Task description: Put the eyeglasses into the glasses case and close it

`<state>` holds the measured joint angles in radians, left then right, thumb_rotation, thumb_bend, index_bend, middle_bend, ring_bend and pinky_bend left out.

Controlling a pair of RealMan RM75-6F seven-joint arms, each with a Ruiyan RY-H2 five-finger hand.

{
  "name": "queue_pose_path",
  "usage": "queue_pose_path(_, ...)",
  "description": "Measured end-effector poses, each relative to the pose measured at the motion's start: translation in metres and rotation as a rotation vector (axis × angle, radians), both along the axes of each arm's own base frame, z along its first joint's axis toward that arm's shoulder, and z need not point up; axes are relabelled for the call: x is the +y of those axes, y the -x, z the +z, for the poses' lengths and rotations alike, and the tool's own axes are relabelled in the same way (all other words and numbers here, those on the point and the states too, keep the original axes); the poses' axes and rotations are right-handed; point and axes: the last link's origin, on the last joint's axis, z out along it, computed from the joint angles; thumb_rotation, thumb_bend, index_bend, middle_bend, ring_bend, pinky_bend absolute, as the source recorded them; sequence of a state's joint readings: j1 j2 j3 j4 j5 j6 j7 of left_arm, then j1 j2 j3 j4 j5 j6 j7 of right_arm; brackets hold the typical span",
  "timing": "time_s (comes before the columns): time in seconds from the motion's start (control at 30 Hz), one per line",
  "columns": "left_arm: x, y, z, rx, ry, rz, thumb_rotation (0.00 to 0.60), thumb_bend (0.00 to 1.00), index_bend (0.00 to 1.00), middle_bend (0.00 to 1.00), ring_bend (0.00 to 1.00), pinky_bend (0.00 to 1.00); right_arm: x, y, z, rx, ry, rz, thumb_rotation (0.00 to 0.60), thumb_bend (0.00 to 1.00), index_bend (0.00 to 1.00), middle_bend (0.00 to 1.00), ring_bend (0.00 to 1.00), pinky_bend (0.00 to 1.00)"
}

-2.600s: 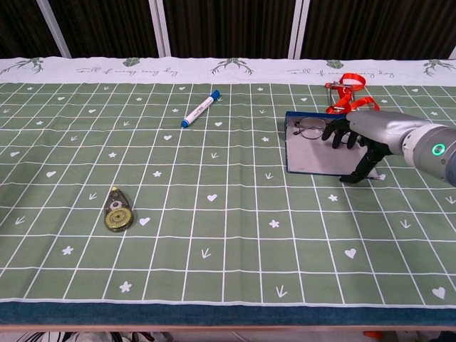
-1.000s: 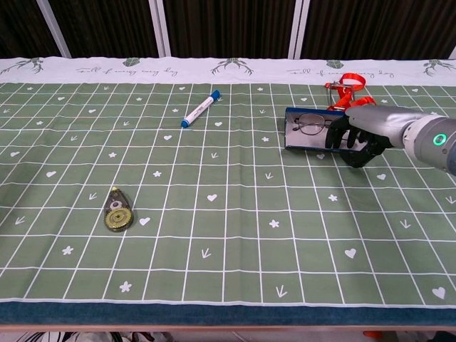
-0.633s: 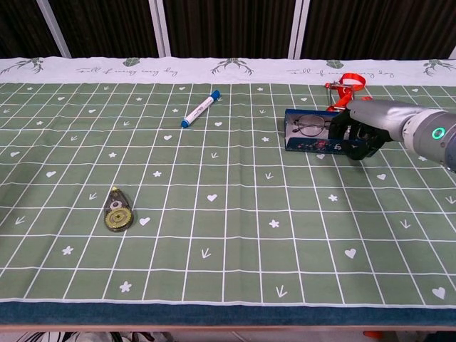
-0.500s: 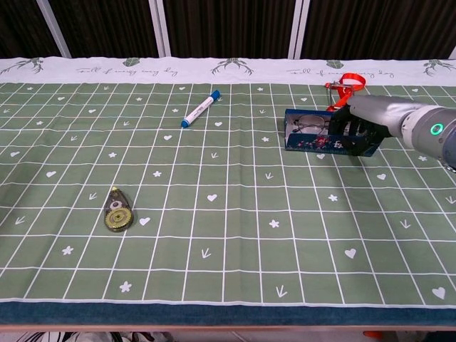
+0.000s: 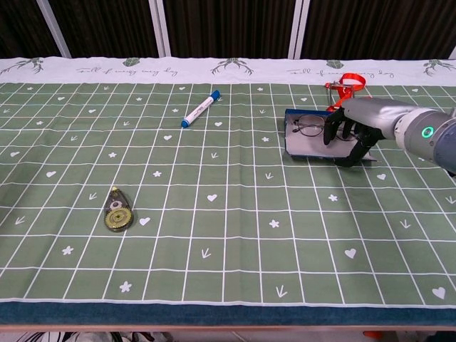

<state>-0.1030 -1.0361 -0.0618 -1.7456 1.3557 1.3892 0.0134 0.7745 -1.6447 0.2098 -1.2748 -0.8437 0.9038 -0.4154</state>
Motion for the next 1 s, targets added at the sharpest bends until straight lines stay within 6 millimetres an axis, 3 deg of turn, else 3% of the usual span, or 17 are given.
queue_pose_path(0.13,-0.0001,0.0002,0.0001,0.000,0.001,0.000,0.600,0.39,0.19,0.00,0.00,0.00,0.0002,-0.0028,0.0004,-0.019,0.013,0.001,0.600,0.35,0.53,0.29,0.30,0.25)
queue_pose_path(0.37,-0.0002,0.0003,0.0001,0.000,0.003,0.002,0.600,0.39,0.19,0.00,0.00,0.00,0.0004,-0.0038,-0.0013,-0.032,0.022,-0.001,0.600,0.50,0.55,0.29,0.30,0.25)
queue_pose_path(0.8,-0.0002,0.0005,0.0000,0.003,0.004,0.004,0.600,0.39,0.20,0.00,0.00,0.00,-0.0012,-0.0058,-0.0012,-0.044,0.033,-0.002,0.600,0.54,0.57,0.29,0.30,0.25)
queue_pose_path(1.0,-0.0001,0.0006,0.0000,0.003,0.005,0.006,0.600,0.39,0.20,0.00,0.00,0.00,-0.0004,-0.0071,-0.0009,-0.043,0.029,0.000,0.600,0.49,0.57,0.29,0.30,0.25)
